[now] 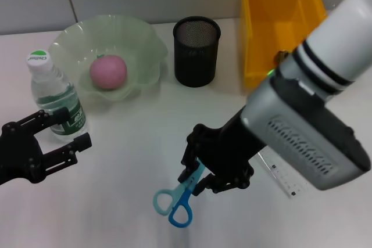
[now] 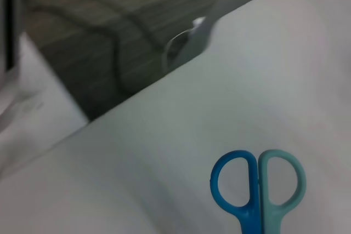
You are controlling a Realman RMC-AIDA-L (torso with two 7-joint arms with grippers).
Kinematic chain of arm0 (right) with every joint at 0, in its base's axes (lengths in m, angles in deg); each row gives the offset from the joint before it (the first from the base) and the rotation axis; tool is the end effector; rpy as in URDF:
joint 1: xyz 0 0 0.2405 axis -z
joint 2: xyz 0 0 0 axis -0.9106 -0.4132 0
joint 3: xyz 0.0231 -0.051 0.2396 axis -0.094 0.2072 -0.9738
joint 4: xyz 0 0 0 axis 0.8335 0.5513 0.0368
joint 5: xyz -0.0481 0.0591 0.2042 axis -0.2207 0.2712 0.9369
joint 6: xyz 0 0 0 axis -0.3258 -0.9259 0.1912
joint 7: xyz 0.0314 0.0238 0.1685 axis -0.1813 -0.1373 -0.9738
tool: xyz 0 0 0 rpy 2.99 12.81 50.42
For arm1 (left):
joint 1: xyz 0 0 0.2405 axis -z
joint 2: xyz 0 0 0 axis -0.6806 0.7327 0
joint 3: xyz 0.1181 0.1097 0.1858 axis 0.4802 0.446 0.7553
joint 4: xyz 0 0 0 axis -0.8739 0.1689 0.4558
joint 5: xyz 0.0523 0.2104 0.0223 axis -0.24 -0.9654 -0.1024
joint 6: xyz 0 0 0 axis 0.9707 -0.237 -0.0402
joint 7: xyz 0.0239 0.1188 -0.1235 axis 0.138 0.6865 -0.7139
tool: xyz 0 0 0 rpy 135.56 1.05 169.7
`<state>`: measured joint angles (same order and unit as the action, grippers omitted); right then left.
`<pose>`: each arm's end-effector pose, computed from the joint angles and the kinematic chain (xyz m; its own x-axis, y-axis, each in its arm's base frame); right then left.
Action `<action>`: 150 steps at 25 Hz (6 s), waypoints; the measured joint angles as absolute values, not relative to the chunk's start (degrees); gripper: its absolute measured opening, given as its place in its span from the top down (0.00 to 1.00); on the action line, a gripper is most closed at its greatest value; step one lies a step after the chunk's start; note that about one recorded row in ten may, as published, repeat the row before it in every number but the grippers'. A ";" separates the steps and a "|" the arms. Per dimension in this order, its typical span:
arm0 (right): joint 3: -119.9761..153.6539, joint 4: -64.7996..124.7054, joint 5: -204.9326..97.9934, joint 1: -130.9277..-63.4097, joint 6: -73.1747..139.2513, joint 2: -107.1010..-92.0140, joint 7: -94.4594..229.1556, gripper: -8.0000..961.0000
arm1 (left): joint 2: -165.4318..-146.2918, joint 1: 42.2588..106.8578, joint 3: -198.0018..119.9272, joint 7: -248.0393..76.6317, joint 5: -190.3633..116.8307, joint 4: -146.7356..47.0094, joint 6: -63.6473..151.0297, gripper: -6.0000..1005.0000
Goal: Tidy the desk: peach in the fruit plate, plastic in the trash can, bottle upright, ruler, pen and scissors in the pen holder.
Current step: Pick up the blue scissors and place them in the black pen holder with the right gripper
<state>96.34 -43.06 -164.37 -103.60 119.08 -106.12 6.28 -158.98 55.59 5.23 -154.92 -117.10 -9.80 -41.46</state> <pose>0.1056 0.3138 -0.0654 0.6299 0.7761 0.0284 0.7605 -0.6239 0.1799 -0.2830 0.2835 0.0111 0.7058 0.2183 0.6739 0.4918 -0.8357 -0.2444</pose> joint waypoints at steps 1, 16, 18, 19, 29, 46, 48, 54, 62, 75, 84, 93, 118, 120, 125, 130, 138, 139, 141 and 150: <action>93.67 -43.20 -162.65 -102.16 119.40 -106.10 5.91 0.77 | -158.98 55.60 5.18 -154.91 -117.10 -9.80 -41.43 0.26; 73.54 -37.17 -148.43 -94.86 121.67 -105.92 6.91 0.77 | -158.99 56.93 3.98 -154.33 -116.68 -11.39 -42.12 0.26; 72.54 -36.55 -147.41 -94.39 121.77 -105.93 6.68 0.77 | -158.96 57.03 3.98 -154.32 -116.77 -11.41 -42.29 0.26; 71.73 -35.89 -146.11 -93.83 121.79 -105.93 6.56 0.77 | -158.96 57.05 3.99 -154.31 -116.82 -11.41 -42.35 0.26; 63.67 -20.13 -135.43 -92.91 121.15 -105.84 8.98 0.77 | -159.01 56.79 4.11 -151.18 -117.03 -11.40 -45.82 0.26; 59.98 3.40 -121.10 -93.54 112.85 -106.11 12.11 0.77 | -159.50 61.32 4.41 -144.46 -115.16 -21.39 -49.31 0.26; 59.98 3.42 -120.27 -93.40 112.57 -106.11 12.11 0.77 | -159.49 61.78 4.30 -144.16 -115.13 -22.53 -48.99 0.26; 58.44 2.80 -116.15 -93.53 109.93 -105.77 12.33 0.76 | -159.71 62.91 4.65 -144.83 -115.08 -24.99 -47.69 0.26; 56.87 3.86 -113.23 -96.98 105.09 -106.16 13.38 0.76 | -159.69 63.31 4.59 -144.97 -115.03 -26.76 -47.47 0.26; 57.09 8.10 -110.66 -102.41 96.09 -106.37 17.19 0.76 | -159.66 63.45 4.99 -144.64 -115.05 -28.47 -45.40 0.26; 57.40 13.33 -110.65 -107.18 89.80 -106.47 21.55 0.76 | -159.50 63.30 4.19 -145.83 -115.06 -29.18 -43.95 0.26; 60.93 16.09 -110.62 -109.68 84.22 -106.72 24.30 0.76 | -159.31 63.24 3.87 -148.87 -115.04 -28.64 -44.08 0.26; 60.82 20.29 -110.03 -111.80 78.46 -106.72 27.54 0.76 | -159.15 63.25 3.66 -150.94 -115.04 -27.78 -45.18 0.26; 60.81 20.42 -110.03 -111.81 78.67 -106.72 27.54 0.76 | -159.15 63.22 3.65 -151.45 -115.04 -27.78 -45.32 0.26; 60.83 20.71 -110.34 -111.83 78.73 -106.72 27.54 0.76 | -159.15 62.94 3.60 -152.06 -115.04 -27.79 -45.92 0.26; 60.97 21.08 -110.44 -111.91 78.77 -106.72 27.54 0.76 | -159.15 62.78 3.51 -152.09 -115.04 -27.81 -45.99 0.26; 62.17 21.09 -110.34 -111.91 78.32 -106.72 27.54 0.75 | -159.15 62.63 2.71 -152.09 -115.04 -27.81 -47.25 0.26; 62.17 21.09 -110.31 -111.91 78.28 -106.72 27.54 0.75 | -159.15 62.61 2.55 -152.09 -115.04 -27.81 -47.35 0.26; 62.20 21.07 -110.27 -111.80 77.82 -106.68 27.54 0.73 | -159.15 62.55 2.34 -152.09 -115.04 -27.81 -47.51 0.26; 61.52 19.40 -110.04 -110.49 77.91 -106.38 24.44 0.49 | -159.07 61.99 2.30 -152.18 -115.04 -27.67 -47.72 0.26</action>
<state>61.52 19.40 -110.04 -110.49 77.91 -106.38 24.44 -159.07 61.99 2.30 -152.18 -115.04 -27.67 -47.72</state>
